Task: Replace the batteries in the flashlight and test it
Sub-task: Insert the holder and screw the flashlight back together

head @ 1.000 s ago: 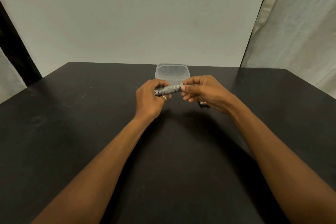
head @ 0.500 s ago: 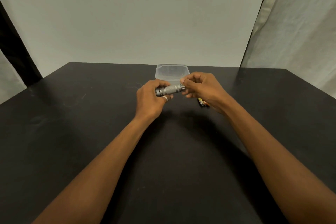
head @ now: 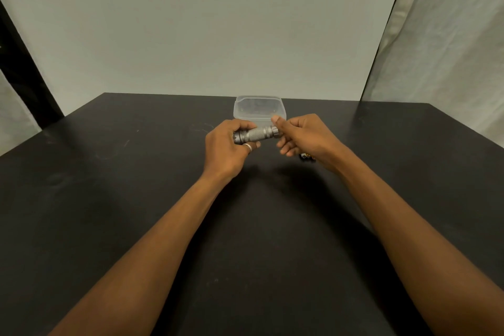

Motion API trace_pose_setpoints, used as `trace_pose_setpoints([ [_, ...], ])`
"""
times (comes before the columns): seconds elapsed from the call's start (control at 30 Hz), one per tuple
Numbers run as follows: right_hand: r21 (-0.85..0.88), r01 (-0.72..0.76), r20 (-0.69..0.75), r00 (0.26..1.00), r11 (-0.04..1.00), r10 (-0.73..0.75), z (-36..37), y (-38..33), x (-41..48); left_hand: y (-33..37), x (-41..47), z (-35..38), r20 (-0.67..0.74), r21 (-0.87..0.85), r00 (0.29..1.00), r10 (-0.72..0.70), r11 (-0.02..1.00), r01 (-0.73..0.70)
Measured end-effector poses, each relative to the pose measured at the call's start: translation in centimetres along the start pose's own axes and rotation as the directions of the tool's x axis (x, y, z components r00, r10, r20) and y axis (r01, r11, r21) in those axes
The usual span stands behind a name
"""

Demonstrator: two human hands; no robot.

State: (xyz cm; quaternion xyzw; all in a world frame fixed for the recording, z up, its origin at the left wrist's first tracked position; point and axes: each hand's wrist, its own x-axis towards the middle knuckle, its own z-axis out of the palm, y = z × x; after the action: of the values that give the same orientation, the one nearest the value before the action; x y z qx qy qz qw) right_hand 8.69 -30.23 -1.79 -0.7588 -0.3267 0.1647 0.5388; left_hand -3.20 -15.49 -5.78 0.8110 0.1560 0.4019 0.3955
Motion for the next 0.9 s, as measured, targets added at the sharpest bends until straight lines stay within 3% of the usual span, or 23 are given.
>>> trace_pose_setpoints([
  [0.17,0.054,-0.031,0.02,0.999,0.998,0.03,-0.3,-0.2,0.1,0.0,0.1,0.0,-0.007,-0.007,1.0,-0.016,1.0,0.016],
  [0.3,0.15,0.028,0.113,0.993,0.988,-0.045,-1.4,0.0,-0.2,0.0,0.1,0.0,-0.009,-0.015,0.999,-0.032,0.999,0.031],
  [0.47,0.134,0.058,0.128,0.989,0.989,-0.075,-1.2,0.3,0.0,-0.1,0.1,0.0,0.003,0.001,1.0,-0.018,1.0,0.018],
  [0.73,-0.104,0.041,0.025,0.999,0.994,-0.038,0.2,0.3,0.2,-0.2,0.1,0.1,-0.003,0.001,1.0,-0.008,1.0,0.008],
  [0.9,0.029,0.063,0.131,0.989,0.998,-0.066,-0.9,0.0,-0.3,-0.3,0.2,0.1,-0.006,0.005,1.0,-0.016,1.0,0.016],
])
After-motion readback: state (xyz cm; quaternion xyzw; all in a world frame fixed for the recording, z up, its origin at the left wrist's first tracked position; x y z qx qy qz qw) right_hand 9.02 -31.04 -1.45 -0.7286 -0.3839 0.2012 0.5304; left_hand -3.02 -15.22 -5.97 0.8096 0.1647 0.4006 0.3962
